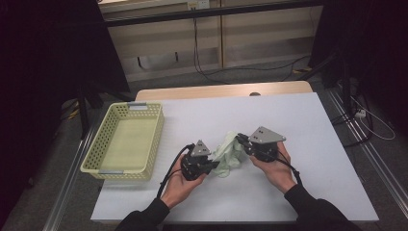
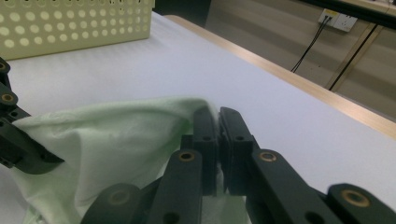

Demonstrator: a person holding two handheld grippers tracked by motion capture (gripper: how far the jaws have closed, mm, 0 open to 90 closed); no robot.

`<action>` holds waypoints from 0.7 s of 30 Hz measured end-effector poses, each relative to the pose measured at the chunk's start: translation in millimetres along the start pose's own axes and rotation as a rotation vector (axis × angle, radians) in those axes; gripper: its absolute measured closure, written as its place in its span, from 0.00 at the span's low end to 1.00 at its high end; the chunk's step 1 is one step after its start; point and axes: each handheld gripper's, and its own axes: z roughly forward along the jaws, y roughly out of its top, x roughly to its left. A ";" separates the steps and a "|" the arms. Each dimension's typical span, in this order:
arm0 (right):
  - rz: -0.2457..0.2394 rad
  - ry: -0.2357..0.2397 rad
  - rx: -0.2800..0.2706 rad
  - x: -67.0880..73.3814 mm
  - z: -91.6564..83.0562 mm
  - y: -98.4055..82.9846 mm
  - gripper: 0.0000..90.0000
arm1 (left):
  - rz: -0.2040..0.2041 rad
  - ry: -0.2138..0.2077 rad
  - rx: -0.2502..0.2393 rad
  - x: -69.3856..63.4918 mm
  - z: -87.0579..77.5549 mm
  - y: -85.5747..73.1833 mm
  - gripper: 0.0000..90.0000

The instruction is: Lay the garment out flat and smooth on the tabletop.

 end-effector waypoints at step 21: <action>-0.026 0.157 0.008 38.3 20.8 0.2 0.93 | -0.011 -0.084 0.067 -20.8 -15.0 -23.7 0.98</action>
